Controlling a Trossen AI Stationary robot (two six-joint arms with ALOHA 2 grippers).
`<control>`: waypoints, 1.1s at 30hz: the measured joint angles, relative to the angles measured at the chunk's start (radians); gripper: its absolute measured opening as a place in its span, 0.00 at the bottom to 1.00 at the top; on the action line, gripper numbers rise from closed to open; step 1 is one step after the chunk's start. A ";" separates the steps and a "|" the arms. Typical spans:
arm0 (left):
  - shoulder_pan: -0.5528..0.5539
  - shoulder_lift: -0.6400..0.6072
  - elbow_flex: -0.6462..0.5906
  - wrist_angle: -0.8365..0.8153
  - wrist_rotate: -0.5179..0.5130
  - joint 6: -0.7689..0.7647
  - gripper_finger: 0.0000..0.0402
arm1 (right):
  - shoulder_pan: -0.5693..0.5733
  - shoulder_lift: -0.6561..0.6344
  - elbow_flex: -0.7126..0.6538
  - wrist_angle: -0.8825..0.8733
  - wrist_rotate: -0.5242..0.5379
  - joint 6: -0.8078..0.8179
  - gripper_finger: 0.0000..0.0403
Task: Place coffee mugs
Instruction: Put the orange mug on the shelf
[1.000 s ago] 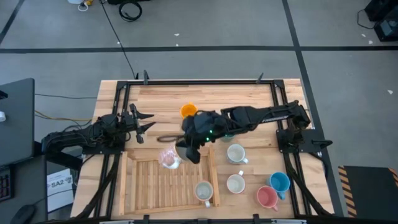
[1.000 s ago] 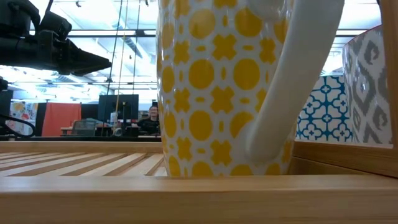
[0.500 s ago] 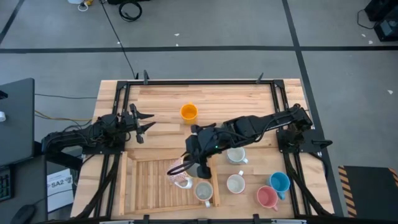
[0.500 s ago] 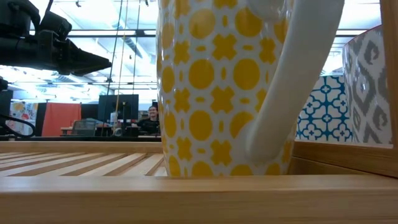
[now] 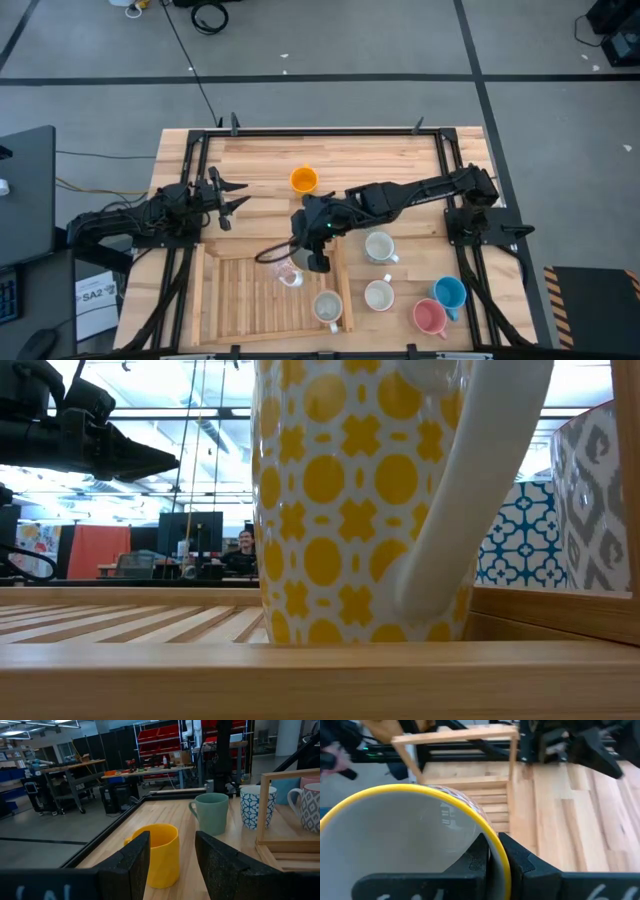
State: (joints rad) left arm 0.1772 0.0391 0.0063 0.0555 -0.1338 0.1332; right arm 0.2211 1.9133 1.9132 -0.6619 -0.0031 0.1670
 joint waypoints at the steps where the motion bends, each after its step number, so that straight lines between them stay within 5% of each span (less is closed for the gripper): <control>1: 0.000 0.000 0.000 0.000 0.000 0.000 0.41 | -0.009 0.000 -0.010 0.005 -0.006 -0.010 0.09; 21: -0.001 0.000 0.000 0.001 0.000 -0.002 0.41 | -0.098 -0.001 -0.214 0.044 -0.095 -0.059 0.09; 33: -0.001 0.000 0.000 0.176 0.097 -0.227 0.41 | -0.128 -0.001 -0.304 0.118 -0.095 -0.092 0.09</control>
State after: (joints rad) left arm 0.1761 0.0391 0.0063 0.2320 -0.0372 -0.0941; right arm 0.0927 1.9121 1.6089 -0.5440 -0.0978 0.0750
